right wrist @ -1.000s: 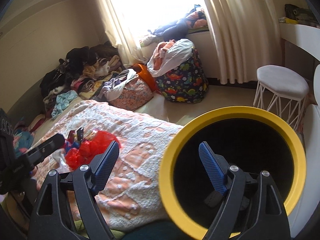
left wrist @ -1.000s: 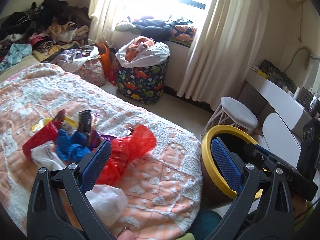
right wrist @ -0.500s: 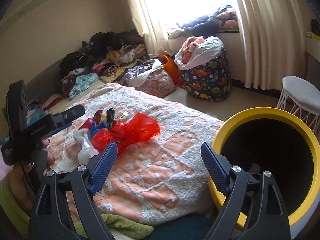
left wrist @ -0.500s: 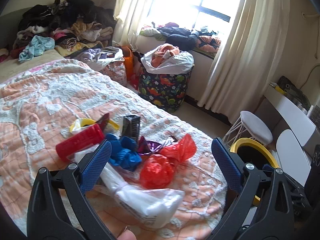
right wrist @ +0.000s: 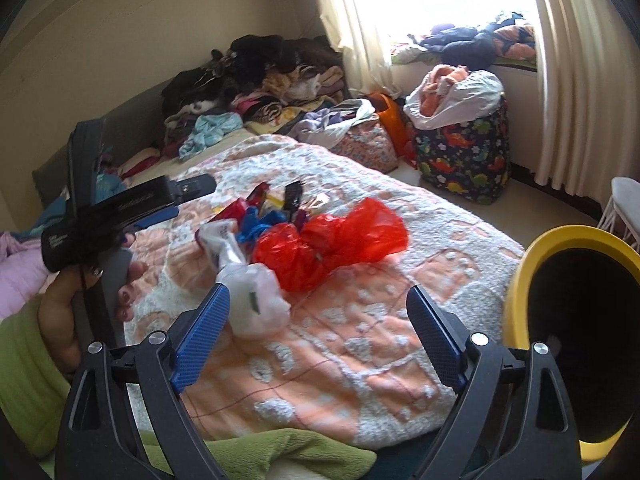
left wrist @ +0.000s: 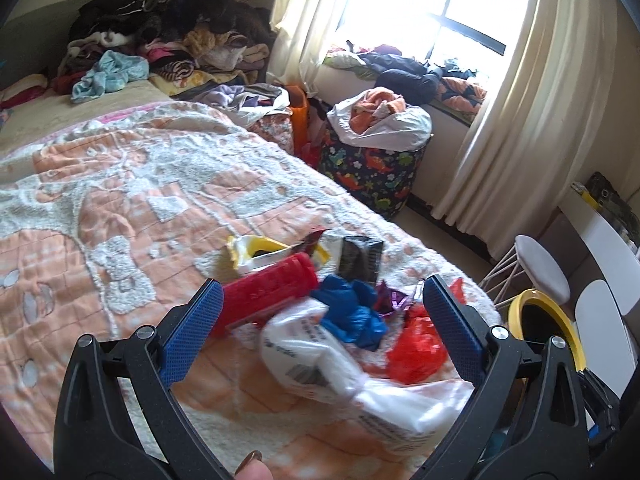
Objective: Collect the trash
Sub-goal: 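Move the right tool back toward the white plastic bag on the bed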
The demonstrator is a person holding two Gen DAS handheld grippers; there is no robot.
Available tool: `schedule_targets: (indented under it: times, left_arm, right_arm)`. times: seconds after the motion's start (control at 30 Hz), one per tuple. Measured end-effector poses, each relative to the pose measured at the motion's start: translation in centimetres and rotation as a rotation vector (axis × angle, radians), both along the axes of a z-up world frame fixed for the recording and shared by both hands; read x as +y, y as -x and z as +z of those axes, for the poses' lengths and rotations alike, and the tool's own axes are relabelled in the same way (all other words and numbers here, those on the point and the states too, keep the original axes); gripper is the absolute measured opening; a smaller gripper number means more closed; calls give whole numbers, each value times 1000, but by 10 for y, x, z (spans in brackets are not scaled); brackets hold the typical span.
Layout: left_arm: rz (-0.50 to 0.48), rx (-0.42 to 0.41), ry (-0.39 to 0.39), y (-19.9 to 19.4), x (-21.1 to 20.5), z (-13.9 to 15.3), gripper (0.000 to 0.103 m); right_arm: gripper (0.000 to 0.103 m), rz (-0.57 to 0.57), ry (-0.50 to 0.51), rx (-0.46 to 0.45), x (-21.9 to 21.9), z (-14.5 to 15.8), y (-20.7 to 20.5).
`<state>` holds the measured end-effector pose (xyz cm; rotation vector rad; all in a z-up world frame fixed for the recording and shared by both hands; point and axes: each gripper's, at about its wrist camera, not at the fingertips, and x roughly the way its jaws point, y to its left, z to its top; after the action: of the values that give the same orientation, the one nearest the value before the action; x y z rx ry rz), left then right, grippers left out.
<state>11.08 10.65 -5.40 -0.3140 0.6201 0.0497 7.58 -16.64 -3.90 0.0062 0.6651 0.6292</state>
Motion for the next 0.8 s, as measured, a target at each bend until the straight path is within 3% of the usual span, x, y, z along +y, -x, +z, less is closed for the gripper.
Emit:
schedule_targets:
  times: [0.23,0.53,0.7,0.8]
  left_arm:
    - [5,54,-25,-5,26,-14,92]
    - [-96,108,-55,-33,44,-28,92]
    - [-160,162,-25,-49,48,-43,88]
    - [-186,185,37,-53,51,-51,84]
  right_arm:
    - [89,85,48,16,36,-6,0]
    - [89,152,103,57,74,-22,-12]
    - [89,172,113,79,91,-28,-21]
    - [89,180,120,104,96,-35,-27]
